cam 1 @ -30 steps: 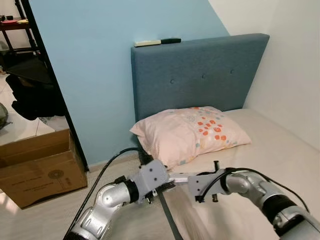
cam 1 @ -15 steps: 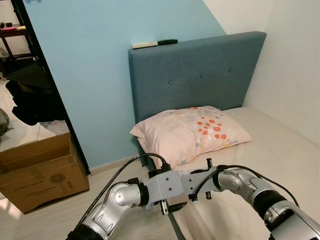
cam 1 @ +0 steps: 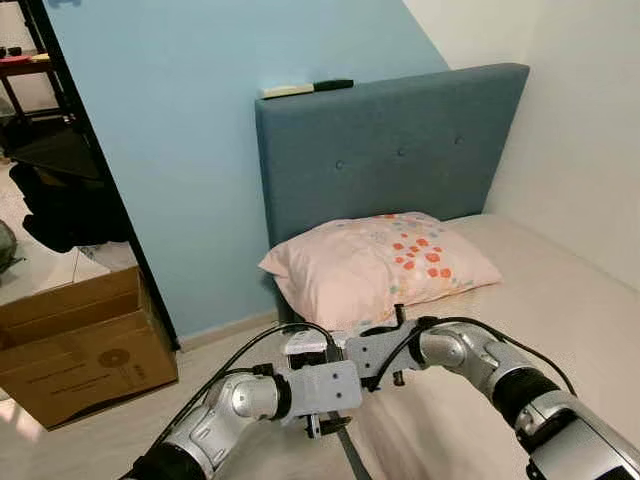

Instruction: Clean up the room

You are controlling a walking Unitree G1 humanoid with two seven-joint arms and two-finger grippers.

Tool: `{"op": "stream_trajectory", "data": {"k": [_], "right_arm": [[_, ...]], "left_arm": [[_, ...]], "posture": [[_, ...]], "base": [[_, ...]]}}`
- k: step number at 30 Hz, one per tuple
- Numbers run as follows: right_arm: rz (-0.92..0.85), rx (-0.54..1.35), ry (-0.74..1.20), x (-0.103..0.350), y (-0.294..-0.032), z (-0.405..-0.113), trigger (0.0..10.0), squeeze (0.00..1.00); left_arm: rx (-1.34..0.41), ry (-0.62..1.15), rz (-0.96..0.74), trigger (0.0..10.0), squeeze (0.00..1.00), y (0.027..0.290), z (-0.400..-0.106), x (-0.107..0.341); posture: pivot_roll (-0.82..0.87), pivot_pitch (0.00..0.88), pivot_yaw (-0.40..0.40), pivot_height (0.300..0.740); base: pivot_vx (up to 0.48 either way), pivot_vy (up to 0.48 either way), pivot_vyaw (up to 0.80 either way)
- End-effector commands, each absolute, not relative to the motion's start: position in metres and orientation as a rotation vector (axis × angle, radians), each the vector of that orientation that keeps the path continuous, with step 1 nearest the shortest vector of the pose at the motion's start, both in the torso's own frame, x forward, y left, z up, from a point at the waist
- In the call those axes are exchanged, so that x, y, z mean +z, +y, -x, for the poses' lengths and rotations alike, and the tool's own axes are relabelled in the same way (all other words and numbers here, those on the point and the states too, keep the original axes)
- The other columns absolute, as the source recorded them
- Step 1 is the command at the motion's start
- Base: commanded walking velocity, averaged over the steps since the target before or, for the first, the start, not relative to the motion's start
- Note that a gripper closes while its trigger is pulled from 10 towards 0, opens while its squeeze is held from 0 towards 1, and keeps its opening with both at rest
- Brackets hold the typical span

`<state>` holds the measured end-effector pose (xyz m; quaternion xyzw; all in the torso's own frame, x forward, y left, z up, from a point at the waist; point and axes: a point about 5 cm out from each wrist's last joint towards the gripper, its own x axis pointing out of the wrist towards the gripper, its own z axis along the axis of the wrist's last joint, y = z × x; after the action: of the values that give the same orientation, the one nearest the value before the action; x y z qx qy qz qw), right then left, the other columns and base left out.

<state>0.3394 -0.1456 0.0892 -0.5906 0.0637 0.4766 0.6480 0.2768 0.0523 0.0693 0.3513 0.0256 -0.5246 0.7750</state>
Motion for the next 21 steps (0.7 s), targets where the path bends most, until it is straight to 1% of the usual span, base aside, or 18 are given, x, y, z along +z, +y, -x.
{"op": "stream_trajectory", "data": {"k": [1, 2, 3, 5, 9, 12, 18, 21], "right_arm": [[1.317, 1.098, 0.083, 0.101, -0.137, -0.342, 10.0, 0.0], [1.314, 1.106, 0.082, 0.101, -0.136, -0.342, 10.0, 0.0], [1.314, 1.113, 0.083, 0.101, -0.135, -0.341, 10.0, 0.0], [1.314, 1.117, 0.085, 0.101, -0.135, -0.341, 10.0, 0.0], [1.339, 1.139, 0.131, 0.095, -0.14, -0.339, 10.0, 0.0], [1.353, 1.149, 0.177, 0.091, -0.147, -0.336, 10.0, 0.0], [1.347, 1.158, 0.195, 0.09, -0.15, -0.334, 10.0, 0.0], [1.331, 1.168, 0.192, 0.091, -0.148, -0.333, 10.0, 0.0]], "left_arm": [[-1.109, 0.076, -0.794, 10.0, 0.55, 0.059, -0.281, 0.067], [-1.102, 0.075, -0.792, 10.0, 0.54, 0.059, -0.282, 0.067], [-1.086, 0.062, -0.797, 10.0, 0.47, 0.059, -0.284, 0.069], [-1.068, 0.046, -0.804, 10.0, 0.47, 0.059, -0.286, 0.071], [-1.023, -0.002, -0.768, 10.0, 0.46, 0.059, -0.292, 0.083], [-0.988, -0.018, -0.779, 10.0, 0.46, 0.067, -0.297, 0.091], [-0.971, 0.0, -0.798, 10.0, 0.47, 0.077, -0.298, 0.09], [-0.988, 0.052, -0.821, 10.0, 0.47, 0.082, -0.295, 0.079]], "posture": [[0.05, 0.0, 0.03, 0.74], [0.05, 0.0, 0.03, 0.74], [0.05, 0.0, 0.03, 0.74], [0.05, 0.0, 0.03, 0.74], [0.05, 0.0, 0.03, 0.74], [0.05, 0.0, 0.03, 0.74], [0.06, 0.0, 0.03, 0.74], [0.06, 0.0, 0.032, 0.74]], "base": [[0.0, 0.0, 0.0], [0.0, 0.0, 0.0], [0.0, 0.0, 0.0], [0.0, 0.0, 0.0], [0.0, 0.0, 0.0], [0.0, 0.0, 0.0], [0.0, 0.0, 0.0], [0.0, 0.0, 0.0]]}}
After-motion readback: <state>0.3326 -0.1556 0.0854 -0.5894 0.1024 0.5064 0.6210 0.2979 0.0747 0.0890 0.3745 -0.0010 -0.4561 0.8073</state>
